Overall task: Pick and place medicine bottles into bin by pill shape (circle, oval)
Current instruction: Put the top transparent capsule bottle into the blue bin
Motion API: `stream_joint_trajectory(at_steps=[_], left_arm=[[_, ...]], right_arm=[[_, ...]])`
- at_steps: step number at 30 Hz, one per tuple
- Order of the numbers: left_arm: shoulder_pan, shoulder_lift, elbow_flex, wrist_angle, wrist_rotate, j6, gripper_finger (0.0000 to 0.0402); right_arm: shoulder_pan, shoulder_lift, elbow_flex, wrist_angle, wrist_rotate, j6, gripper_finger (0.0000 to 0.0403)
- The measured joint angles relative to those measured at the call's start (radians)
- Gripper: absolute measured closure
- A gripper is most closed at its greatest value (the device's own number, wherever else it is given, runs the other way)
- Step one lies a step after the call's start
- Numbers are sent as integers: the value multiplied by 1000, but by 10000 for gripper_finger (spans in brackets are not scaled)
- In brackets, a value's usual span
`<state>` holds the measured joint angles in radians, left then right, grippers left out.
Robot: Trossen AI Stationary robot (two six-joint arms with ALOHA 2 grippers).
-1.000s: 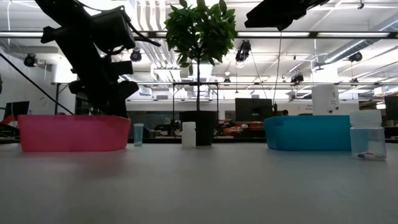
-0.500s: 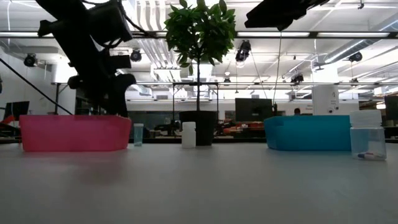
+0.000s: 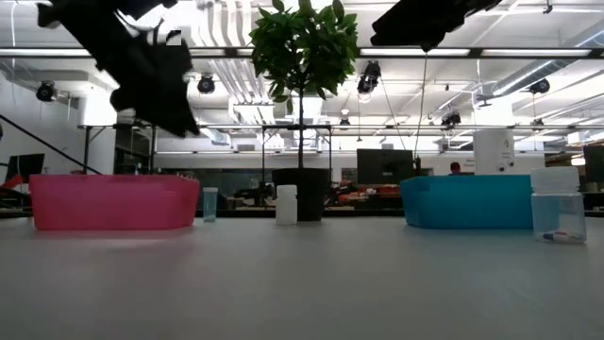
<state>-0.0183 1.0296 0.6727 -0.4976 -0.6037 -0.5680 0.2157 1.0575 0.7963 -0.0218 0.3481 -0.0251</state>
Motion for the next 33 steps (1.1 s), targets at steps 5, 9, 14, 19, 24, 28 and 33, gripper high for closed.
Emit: stream_joint_trajectory(at_steps=[5, 9, 14, 19, 24, 28, 33], left_arm=[[-83, -78, -24, 261, 7, 317, 185], [-146, -106, -71, 509, 93, 618, 185], [-164, -137, -141, 717, 226, 767, 185], [-165, -167, -187, 787, 233, 838, 185], [-167, -199, -193, 796, 235, 895, 185], [-167, -218, -193, 796, 237, 902, 185], [-167, -229, -198, 794, 237, 916, 185]], right_arm=[[0, 66, 0, 33, 0, 78, 193], [0, 150, 0, 83, 0, 127, 193], [-5, 243, 36, 103, 7, 237, 193], [-42, 319, 157, -17, 11, 331, 193], [-100, 419, 330, -212, 11, 390, 193], [-154, 511, 469, -375, 11, 470, 193], [-211, 621, 583, -454, 12, 534, 193]])
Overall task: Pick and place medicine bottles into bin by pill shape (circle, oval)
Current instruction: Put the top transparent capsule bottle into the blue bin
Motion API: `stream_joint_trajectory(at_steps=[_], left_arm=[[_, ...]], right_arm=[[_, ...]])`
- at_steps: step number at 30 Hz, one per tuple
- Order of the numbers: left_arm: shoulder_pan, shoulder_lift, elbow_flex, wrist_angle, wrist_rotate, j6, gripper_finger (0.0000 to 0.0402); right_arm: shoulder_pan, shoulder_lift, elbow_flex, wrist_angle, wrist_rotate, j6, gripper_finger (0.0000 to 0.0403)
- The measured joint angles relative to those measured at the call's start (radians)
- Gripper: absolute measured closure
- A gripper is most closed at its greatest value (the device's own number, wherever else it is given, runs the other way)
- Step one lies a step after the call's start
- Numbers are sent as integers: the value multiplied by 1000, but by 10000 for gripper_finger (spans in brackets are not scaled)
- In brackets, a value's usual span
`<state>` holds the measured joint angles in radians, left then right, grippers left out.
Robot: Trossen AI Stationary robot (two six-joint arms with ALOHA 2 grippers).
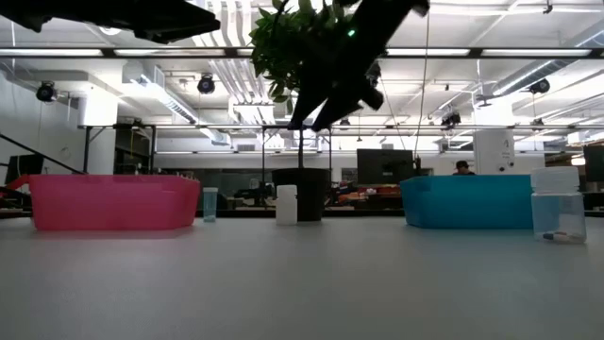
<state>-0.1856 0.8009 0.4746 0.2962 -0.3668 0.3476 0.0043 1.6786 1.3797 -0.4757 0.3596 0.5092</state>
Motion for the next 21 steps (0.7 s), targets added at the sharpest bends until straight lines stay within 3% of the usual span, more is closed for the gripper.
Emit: stream_joint_trajectory(at_steps=[9, 21], left_arm=[[0, -61, -38, 4, -1, 1, 185], [0, -120, -61, 2, -5, 1, 185]], right_arm=[[-68, 150, 118, -22, 0, 121, 193], [-97, 255, 191, -12, 3, 154, 193]])
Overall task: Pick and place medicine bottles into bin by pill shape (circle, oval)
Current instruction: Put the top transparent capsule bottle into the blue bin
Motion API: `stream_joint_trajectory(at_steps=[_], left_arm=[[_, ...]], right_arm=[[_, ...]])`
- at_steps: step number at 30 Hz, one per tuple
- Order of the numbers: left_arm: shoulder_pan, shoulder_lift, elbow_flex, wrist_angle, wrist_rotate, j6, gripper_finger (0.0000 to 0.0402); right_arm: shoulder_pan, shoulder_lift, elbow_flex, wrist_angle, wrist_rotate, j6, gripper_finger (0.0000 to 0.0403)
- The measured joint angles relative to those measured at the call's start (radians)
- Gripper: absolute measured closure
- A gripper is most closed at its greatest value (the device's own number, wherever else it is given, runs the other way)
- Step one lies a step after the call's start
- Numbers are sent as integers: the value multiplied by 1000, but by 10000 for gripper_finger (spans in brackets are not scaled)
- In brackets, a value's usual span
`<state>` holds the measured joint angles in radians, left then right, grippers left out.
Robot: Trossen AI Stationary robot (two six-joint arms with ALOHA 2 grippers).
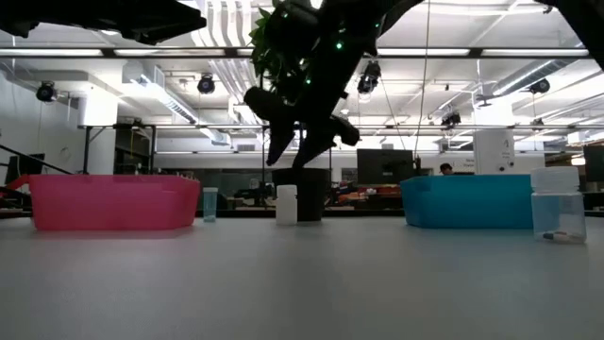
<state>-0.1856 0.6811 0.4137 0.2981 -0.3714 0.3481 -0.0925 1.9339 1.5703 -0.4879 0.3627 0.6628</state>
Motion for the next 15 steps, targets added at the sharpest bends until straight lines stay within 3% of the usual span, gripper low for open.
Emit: stream_joint_trajectory(at_steps=[15], left_arm=[[0, 4, -5, 2, 0, 0, 185]], right_arm=[[-16, 103, 65, 0, 14, -10, 193]])
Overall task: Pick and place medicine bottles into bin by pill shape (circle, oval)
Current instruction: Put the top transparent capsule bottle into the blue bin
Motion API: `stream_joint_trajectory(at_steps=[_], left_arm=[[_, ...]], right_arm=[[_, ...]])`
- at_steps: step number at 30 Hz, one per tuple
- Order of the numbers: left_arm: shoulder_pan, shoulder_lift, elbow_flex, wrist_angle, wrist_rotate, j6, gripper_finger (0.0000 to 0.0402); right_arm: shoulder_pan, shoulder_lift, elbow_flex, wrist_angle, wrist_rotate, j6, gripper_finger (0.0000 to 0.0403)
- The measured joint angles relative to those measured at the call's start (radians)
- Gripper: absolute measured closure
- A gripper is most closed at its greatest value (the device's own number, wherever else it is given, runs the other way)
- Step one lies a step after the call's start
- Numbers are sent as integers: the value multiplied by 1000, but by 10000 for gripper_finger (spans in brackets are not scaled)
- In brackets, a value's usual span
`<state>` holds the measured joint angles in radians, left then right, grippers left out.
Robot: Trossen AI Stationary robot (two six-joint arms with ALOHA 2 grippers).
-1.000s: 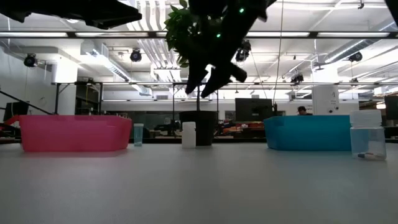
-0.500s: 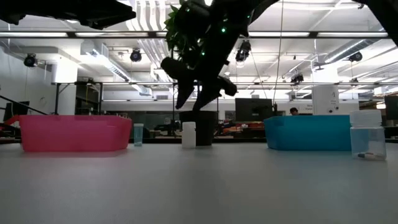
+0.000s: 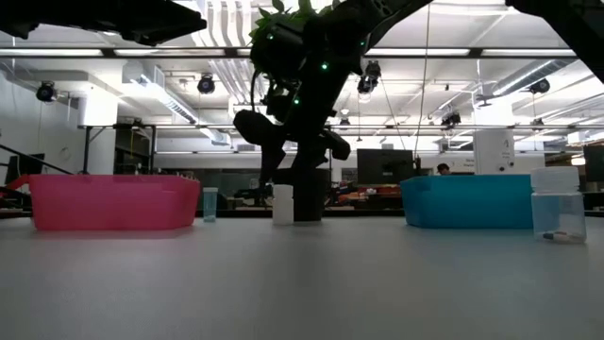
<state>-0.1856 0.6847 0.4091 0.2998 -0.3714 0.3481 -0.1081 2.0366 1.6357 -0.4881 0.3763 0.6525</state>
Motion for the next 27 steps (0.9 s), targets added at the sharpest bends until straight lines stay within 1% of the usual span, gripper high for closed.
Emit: stream_joint_trajectory(at_steps=[9, 14, 17, 27], left_arm=[[0, 3, 0, -1, 0, 0, 185], [0, 3, 0, 0, 0, 0, 185], [0, 3, 0, -3, 0, 0, 185], [1, 4, 0, -3, 0, 0, 185]], right_arm=[[1, -3, 35, -16, 15, -35, 193], [1, -5, 60, -54, 26, -38, 193], [1, -5, 58, -65, 52, -37, 193], [0, 19, 46, -53, 54, -23, 193]])
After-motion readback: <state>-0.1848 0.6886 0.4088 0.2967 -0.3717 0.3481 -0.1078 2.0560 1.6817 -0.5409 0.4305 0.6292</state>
